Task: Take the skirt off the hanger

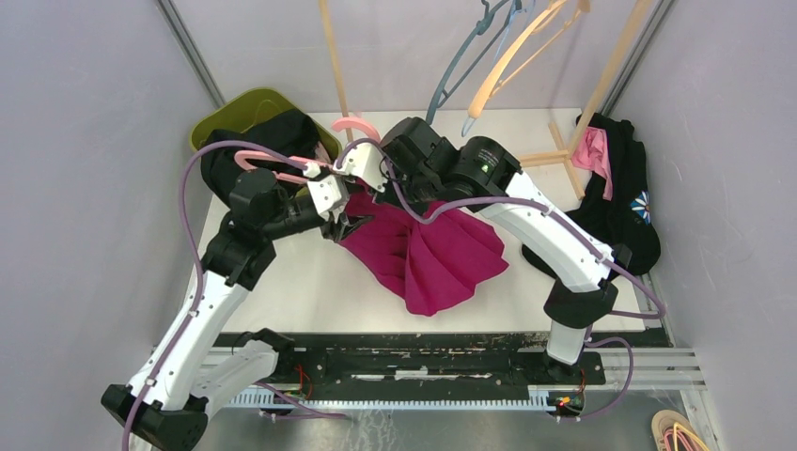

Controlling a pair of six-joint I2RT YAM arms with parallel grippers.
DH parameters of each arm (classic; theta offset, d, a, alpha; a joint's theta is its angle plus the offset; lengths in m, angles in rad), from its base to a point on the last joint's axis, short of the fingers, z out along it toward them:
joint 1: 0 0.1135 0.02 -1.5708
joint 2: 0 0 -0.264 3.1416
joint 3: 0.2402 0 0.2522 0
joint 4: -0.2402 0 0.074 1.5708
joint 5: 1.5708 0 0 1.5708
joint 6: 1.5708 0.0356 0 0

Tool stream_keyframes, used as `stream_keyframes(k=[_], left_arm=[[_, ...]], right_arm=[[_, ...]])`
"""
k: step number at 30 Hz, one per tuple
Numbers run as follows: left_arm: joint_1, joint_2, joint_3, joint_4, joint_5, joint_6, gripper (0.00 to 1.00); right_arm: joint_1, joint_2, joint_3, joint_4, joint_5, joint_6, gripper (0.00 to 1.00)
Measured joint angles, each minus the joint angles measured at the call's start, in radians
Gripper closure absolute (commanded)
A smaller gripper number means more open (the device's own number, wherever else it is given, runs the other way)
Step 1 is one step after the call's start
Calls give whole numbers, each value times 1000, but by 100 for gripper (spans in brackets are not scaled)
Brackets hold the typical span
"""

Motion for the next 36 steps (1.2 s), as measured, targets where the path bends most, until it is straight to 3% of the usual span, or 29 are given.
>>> stream_keyframes(k=[10,23,36], left_arm=[[-10,-90,-166,167,-131,-2,30],[-10,-90,-149,160,-329,63,26],[-8,46,-114,296,-240,68,21]], right_arm=[[19,0,6,-3,13,-10,99],[22,-6,5,29,24,-11,99],[19,-24,5,19,47,43,99]])
